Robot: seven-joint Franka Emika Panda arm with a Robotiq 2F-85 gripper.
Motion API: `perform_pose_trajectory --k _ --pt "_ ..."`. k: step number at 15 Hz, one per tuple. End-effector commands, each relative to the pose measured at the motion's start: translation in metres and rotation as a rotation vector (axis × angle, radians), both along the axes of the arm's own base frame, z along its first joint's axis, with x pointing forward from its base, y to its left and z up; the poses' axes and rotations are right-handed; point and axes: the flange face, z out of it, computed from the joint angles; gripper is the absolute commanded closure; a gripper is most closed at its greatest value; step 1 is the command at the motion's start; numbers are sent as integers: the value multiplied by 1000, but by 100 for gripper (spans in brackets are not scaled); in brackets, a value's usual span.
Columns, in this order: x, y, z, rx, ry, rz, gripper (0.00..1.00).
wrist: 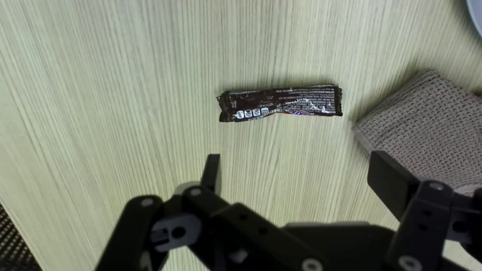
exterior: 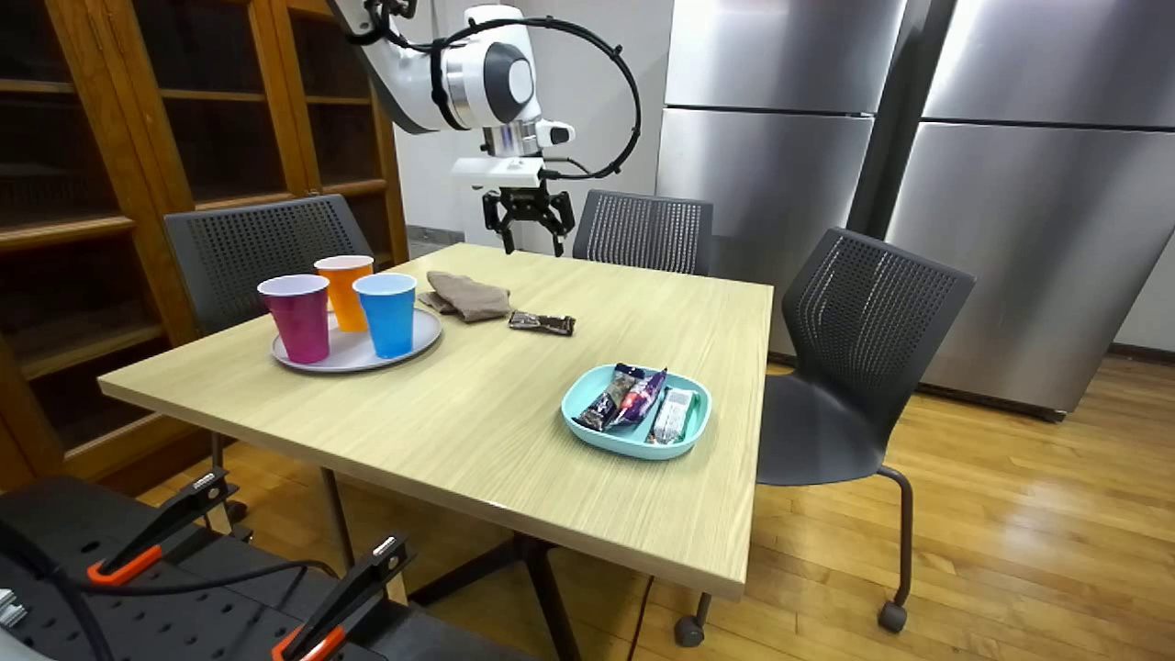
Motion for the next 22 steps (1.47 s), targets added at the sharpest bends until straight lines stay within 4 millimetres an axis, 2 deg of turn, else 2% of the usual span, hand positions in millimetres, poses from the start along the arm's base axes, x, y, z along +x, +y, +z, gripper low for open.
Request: perform_pose_trajectory --k 1,8,14,22 --pt "1 0 0 0 1 -3 0" --pt "3 2 -2 16 20 -32 0" --pt "10 -6 -24 48 81 -219 0" --pt "23 -14 -53 144 111 -590 0"
